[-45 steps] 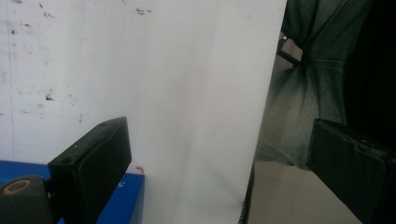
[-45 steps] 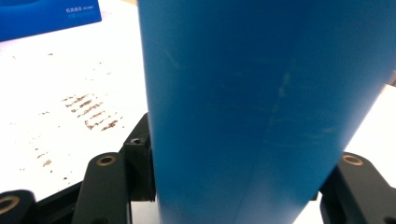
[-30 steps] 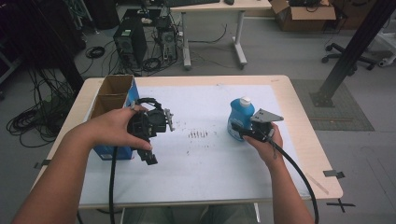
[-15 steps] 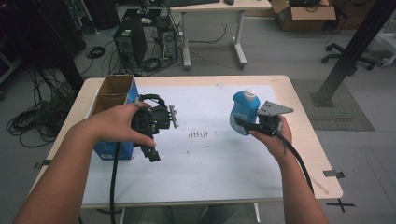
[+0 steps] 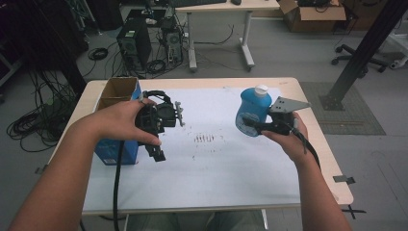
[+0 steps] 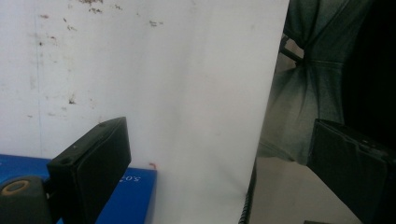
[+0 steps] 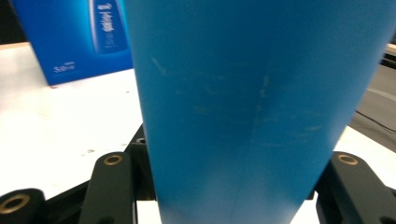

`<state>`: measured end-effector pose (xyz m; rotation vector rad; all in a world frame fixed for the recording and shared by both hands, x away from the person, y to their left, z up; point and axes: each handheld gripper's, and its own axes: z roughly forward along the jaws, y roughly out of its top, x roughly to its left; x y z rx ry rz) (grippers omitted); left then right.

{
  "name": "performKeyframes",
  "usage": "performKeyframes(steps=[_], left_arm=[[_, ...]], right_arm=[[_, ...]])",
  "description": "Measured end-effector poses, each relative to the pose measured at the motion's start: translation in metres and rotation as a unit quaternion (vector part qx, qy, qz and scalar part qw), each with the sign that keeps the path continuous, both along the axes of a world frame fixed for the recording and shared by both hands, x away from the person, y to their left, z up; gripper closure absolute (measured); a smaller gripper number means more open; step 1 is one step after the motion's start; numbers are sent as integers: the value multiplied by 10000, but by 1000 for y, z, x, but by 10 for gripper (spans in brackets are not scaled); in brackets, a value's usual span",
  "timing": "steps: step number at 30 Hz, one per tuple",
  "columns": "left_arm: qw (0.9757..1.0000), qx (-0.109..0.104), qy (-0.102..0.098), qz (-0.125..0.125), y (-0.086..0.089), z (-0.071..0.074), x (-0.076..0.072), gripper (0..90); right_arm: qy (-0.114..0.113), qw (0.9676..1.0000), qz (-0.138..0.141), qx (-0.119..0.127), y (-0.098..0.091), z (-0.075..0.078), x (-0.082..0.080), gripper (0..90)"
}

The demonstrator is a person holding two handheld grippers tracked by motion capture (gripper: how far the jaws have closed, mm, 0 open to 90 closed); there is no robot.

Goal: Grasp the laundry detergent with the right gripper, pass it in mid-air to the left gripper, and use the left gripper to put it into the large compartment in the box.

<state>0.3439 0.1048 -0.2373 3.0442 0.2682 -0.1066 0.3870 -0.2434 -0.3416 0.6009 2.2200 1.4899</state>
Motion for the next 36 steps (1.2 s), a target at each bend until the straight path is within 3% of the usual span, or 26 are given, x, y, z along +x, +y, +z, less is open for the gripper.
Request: performKeyframes(steps=[7,13,19,25,36], left_arm=[[10000,6,-5,-71,-3,5,2,64],[9999,33,-5,-107,-5,11,2,63],[9999,46,1,-117,-6,13,2,61],[9999,80,-24,-123,-10,17,2,61],[9997,101,-60,-200,-15,23,1,61]], right_arm=[[48,9992,391,-101,0,10,-7,440],[52,9962,797,-342,4,15,-18,442],[48,9936,1057,-399,6,16,-24,442],[136,9887,1446,-372,15,9,-32,442],[214,9827,1815,-286,34,-8,-35,442]])
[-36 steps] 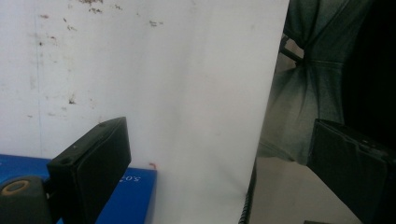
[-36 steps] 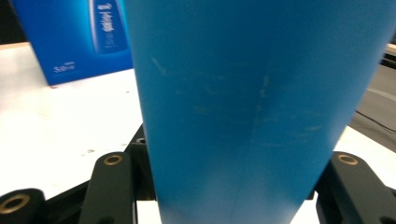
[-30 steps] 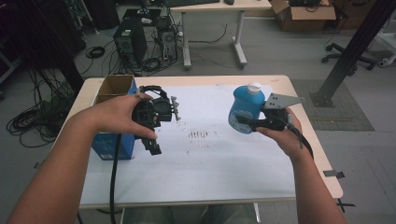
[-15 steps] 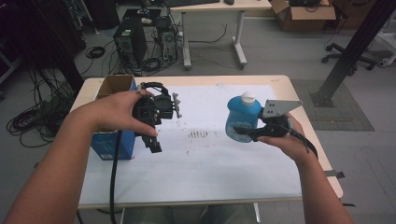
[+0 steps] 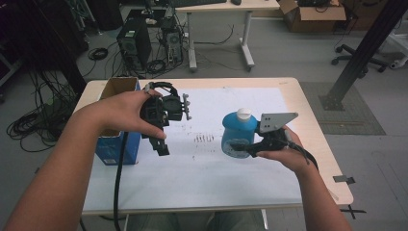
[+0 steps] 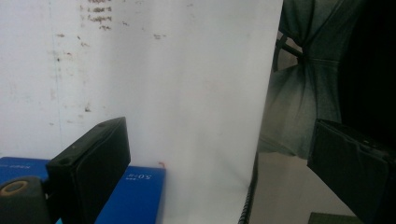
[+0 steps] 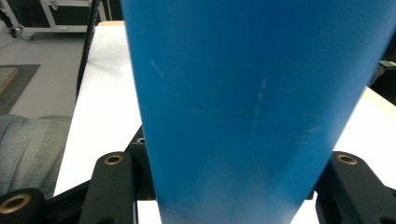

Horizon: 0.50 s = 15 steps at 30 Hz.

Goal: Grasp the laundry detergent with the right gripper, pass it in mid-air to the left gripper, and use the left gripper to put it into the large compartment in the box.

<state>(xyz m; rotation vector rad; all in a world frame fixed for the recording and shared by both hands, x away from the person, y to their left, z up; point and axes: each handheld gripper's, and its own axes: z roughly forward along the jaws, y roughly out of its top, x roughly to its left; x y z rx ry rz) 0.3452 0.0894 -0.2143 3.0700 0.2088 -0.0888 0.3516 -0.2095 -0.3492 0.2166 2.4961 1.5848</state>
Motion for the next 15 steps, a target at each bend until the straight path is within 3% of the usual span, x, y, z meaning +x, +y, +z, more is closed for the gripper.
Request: performKeyframes(steps=[15], left_arm=[[9999,0,-32,-132,-10,5,1,59]], right_arm=[[186,9985,505,74,23,-15,-1,442]])
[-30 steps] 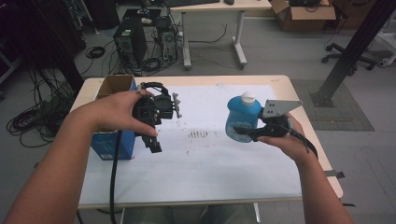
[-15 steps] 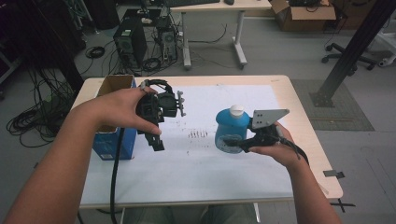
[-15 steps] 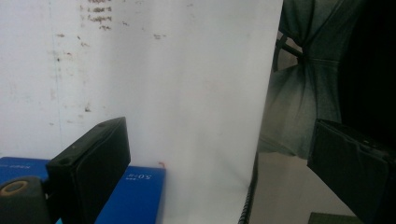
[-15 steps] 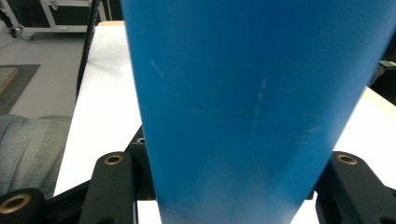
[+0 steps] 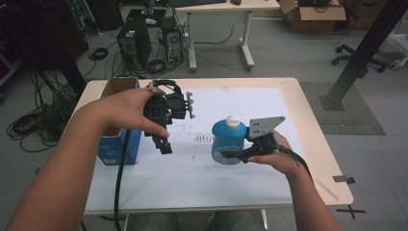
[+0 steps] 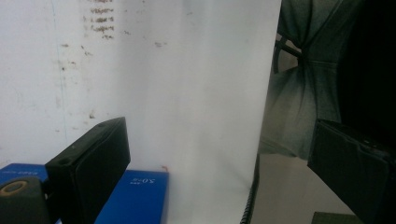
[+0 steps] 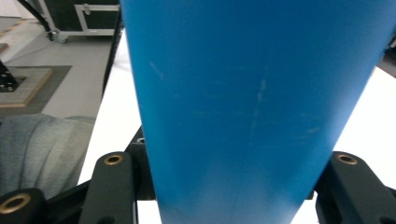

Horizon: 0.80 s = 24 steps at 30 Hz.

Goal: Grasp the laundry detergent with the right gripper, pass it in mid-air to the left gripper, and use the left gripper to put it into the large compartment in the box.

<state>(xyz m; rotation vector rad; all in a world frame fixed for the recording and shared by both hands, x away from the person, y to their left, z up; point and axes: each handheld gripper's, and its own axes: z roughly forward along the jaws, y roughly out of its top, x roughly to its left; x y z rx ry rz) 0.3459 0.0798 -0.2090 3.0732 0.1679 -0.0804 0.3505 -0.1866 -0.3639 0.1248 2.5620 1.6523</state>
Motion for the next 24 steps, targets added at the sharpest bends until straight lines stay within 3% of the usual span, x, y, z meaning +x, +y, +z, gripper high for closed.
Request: performKeyframes(steps=[11,24], left_arm=[[10000,43,-20,-76,-8,4,-1,58],[9998,91,-46,-149,-17,8,-1,57]], right_arm=[[88,9992,380,48,14,-6,0,443],[156,9983,550,117,31,-10,1,444]])
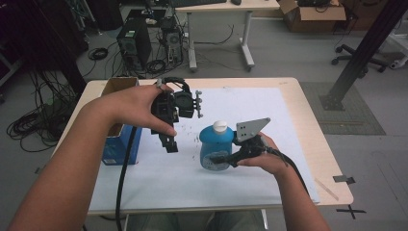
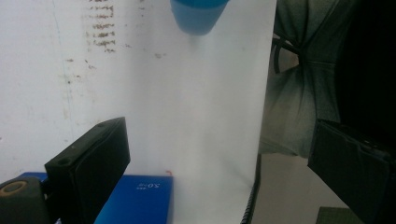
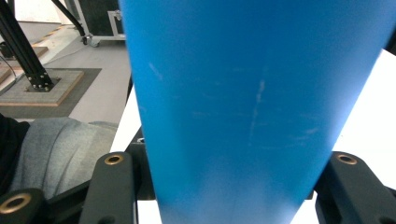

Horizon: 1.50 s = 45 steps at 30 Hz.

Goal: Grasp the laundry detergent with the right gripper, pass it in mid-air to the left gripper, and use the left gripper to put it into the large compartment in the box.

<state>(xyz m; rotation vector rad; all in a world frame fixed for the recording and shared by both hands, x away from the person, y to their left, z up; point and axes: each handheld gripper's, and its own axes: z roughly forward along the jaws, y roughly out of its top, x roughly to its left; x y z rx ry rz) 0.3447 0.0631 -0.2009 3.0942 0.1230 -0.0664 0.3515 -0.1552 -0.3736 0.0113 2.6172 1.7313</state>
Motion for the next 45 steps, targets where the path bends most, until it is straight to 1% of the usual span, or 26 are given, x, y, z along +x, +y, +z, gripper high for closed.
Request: performKeyframes(steps=[10,20,25,26,30,32,33,38,41,45], left_arm=[[10000,30,33,-56,-6,-1,1,56],[9999,65,8,-83,-13,-2,2,55],[9999,107,-8,-107,-16,-6,4,55],[9999,81,-18,-91,-17,-7,4,55],[9999,103,5,-107,-18,-11,5,54],[9999,103,-25,-113,-17,-13,5,55],[9999,102,14,-104,-17,-15,6,53],[9999,119,24,-92,-15,-20,6,53],[9999,99,25,-87,-14,-21,6,53],[9998,134,24,-112,-15,-23,4,52]], right_arm=[[3,10000,87,26,14,-3,2,443],[8,9998,212,24,29,-5,5,443],[-6,9997,256,38,37,-5,5,444],[-5,9996,270,43,38,-5,6,444],[-39,9995,315,33,45,-6,6,444],[-29,9995,329,19,48,-7,6,444],[-39,9994,357,15,50,-8,6,444],[-14,9994,354,-6,55,-10,6,444],[-9,9993,361,-15,56,-11,7,443],[-15,9993,376,-4,61,-12,6,444]])
